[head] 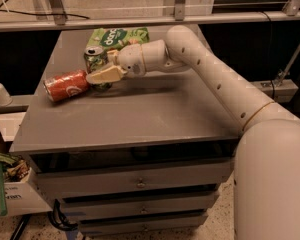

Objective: Move green can near coke can

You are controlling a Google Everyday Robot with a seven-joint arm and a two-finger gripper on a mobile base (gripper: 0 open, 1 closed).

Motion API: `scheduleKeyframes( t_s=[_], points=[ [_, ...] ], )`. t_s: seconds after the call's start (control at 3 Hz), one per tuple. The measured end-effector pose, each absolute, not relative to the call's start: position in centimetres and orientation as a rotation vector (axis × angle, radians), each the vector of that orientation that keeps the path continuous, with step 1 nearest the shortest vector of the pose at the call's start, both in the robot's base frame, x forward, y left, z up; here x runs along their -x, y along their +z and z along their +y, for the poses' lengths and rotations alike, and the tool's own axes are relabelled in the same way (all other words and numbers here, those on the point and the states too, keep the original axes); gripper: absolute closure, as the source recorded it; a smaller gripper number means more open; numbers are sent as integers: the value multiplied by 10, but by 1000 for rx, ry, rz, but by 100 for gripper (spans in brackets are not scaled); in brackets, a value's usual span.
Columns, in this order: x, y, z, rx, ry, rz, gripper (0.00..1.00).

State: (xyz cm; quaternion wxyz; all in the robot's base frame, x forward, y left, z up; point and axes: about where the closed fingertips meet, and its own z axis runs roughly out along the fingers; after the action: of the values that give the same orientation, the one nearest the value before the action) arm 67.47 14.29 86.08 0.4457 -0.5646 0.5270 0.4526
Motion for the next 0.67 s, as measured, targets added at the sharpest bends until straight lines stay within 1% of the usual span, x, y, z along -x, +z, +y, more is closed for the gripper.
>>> scheduleKeyframes(
  t_s=[0.33,0.67],
  points=[
    [-673,859,138,1398,1136,1317,0],
    [-674,862,129,1395,1139,1324,0]
  ],
)
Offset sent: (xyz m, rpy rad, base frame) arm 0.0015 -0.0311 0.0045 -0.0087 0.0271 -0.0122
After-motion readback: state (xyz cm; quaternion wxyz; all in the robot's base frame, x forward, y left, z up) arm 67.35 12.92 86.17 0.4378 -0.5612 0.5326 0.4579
